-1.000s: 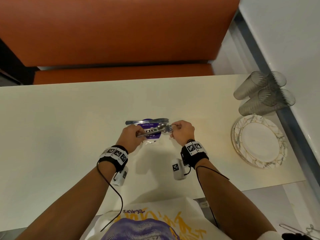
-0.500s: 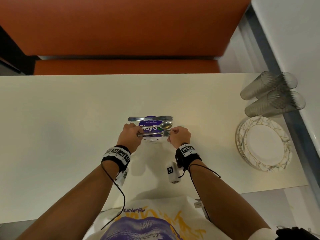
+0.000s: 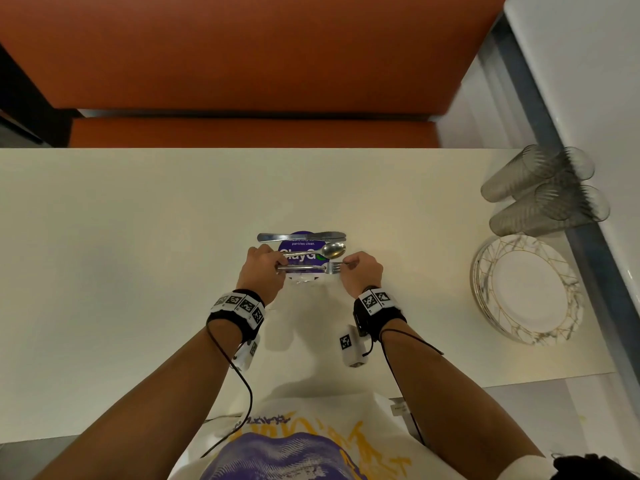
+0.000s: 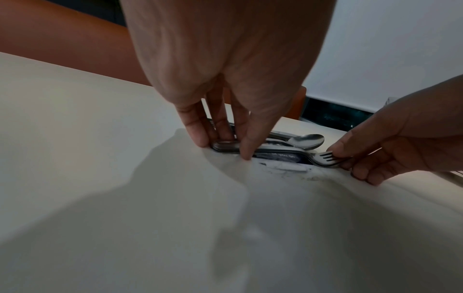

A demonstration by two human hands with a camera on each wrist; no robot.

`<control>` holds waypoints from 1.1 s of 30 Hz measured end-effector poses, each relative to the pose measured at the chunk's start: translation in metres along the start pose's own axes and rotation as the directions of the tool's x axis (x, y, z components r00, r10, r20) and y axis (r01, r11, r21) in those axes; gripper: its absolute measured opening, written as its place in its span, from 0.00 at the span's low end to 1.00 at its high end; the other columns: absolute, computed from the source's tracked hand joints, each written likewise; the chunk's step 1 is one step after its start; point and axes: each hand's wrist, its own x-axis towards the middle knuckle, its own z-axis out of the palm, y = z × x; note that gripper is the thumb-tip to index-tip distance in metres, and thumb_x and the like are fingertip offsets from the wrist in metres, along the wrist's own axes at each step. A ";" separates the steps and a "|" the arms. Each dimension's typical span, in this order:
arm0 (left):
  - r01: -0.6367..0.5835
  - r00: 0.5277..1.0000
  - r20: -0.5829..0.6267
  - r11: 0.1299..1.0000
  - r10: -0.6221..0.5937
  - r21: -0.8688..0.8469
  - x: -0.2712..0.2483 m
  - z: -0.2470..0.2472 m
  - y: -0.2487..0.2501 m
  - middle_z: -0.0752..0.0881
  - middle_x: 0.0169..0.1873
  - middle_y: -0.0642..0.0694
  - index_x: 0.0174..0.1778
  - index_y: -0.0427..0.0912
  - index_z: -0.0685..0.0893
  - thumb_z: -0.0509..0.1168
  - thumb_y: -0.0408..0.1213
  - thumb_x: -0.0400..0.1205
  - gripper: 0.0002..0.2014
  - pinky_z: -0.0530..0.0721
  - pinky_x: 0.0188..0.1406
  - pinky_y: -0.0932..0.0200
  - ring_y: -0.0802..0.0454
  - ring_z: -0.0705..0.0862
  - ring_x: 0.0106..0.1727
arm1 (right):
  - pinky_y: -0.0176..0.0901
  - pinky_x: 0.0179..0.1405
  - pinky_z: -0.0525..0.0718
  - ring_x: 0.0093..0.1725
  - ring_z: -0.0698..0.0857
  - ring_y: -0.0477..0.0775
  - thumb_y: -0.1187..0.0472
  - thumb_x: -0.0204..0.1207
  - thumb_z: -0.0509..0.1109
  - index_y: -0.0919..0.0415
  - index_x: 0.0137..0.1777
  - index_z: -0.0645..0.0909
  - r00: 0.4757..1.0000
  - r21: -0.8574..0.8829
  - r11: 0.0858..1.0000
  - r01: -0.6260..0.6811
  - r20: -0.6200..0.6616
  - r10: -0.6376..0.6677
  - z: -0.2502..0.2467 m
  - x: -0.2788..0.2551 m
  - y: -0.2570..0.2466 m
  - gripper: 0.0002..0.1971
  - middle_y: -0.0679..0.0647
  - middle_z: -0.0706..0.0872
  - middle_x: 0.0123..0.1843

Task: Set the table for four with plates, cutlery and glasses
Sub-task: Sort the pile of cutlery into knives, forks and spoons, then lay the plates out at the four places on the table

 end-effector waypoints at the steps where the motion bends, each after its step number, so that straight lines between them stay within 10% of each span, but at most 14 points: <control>1: 0.001 1.000 0.002 1.000 -0.001 0.007 0.000 0.000 0.001 0.85 0.54 0.42 0.56 0.40 0.92 0.75 0.30 0.80 0.10 0.86 0.56 0.43 0.40 0.77 0.62 | 0.40 0.54 0.83 0.54 0.89 0.60 0.67 0.77 0.72 0.62 0.52 0.89 1.000 0.005 1.000 -0.001 0.001 0.001 0.000 0.000 0.000 0.07 0.58 0.92 0.52; 13: -0.066 0.992 -0.103 0.998 0.067 0.019 -0.004 -0.008 0.009 0.87 0.54 0.39 0.54 0.39 0.90 0.75 0.35 0.77 0.11 0.85 0.57 0.42 0.37 0.81 0.56 | 0.35 0.54 0.75 0.59 0.86 0.57 0.61 0.81 0.72 0.61 0.61 0.87 0.995 0.032 0.999 -0.001 0.095 -0.002 -0.024 0.000 0.008 0.11 0.57 0.89 0.59; 17: -0.155 0.983 -0.101 0.987 0.150 -0.042 -0.002 -0.008 0.040 0.88 0.52 0.44 0.52 0.41 0.90 0.71 0.33 0.80 0.06 0.85 0.53 0.50 0.45 0.82 0.57 | 0.51 0.64 0.86 0.51 0.89 0.58 0.62 0.79 0.71 0.55 0.51 0.89 0.994 0.097 0.994 0.048 0.090 -0.057 -0.051 -0.007 0.022 0.06 0.54 0.91 0.50; 21: -0.207 0.977 0.034 0.973 0.212 -0.102 0.007 0.004 0.098 0.87 0.45 0.52 0.54 0.43 0.89 0.66 0.33 0.85 0.08 0.80 0.41 0.62 0.57 0.84 0.41 | 0.51 0.51 0.92 0.44 0.92 0.60 0.67 0.78 0.68 0.50 0.43 0.87 0.996 0.206 0.977 0.046 0.070 -0.062 -0.097 -0.015 0.044 0.11 0.56 0.92 0.43; 26: -0.245 0.943 0.191 0.956 0.273 -0.160 0.019 0.044 0.180 0.90 0.46 0.52 0.54 0.46 0.90 0.64 0.33 0.85 0.09 0.88 0.48 0.56 0.51 0.89 0.45 | 0.37 0.34 0.86 0.37 0.87 0.55 0.71 0.81 0.66 0.57 0.48 0.87 0.998 0.270 0.961 0.066 -0.029 -0.060 -0.178 -0.007 0.091 0.11 0.60 0.90 0.44; 33: -0.123 0.890 0.416 0.976 0.188 -0.178 0.039 0.123 0.307 0.89 0.57 0.46 0.63 0.46 0.87 0.67 0.41 0.86 0.11 0.83 0.54 0.57 0.45 0.89 0.57 | 0.47 0.58 0.86 0.49 0.88 0.54 0.66 0.77 0.66 0.54 0.48 0.89 0.969 0.213 0.977 0.012 -0.245 0.041 -0.299 0.037 0.181 0.10 0.53 0.92 0.47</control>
